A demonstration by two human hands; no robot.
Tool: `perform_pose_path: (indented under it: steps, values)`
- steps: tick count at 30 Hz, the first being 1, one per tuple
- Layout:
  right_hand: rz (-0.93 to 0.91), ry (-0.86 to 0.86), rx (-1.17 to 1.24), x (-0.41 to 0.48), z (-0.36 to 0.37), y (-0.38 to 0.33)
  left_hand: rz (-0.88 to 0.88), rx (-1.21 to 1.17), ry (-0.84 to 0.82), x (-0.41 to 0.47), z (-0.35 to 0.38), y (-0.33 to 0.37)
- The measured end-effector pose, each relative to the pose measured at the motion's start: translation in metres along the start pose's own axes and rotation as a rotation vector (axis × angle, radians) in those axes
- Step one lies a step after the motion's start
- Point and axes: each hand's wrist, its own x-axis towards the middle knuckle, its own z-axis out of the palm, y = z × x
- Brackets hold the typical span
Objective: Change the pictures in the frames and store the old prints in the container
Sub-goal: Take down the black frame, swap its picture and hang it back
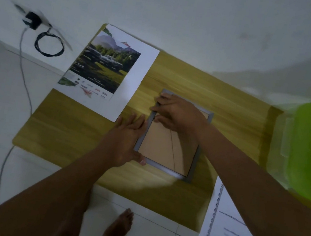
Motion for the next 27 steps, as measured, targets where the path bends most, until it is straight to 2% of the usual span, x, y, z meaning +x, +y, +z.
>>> perform_pose_path:
  steps: [10, 19, 21, 24, 27]
  values:
    - [0.005, 0.133, 0.067, 0.001, 0.008, 0.000, -0.007, -0.037, 0.011, -0.001, -0.001, 0.000]
    - [0.027, 0.099, 0.016, 0.000, 0.002, -0.004, -0.010, -0.050, 0.015, -0.002, 0.000, -0.001]
    - [0.184, 0.119, 0.028, -0.009, -0.003, -0.015, -0.009, -0.062, 0.013, -0.003, 0.000, -0.001]
    - [0.641, 0.181, 0.106, -0.037, -0.010, -0.046, -0.003, -0.062, -0.004, -0.004, -0.003, 0.000]
    - [1.008, 0.090, 0.174, -0.060, -0.009, -0.081, 0.005, -0.041, -0.012, -0.006, -0.006, 0.001]
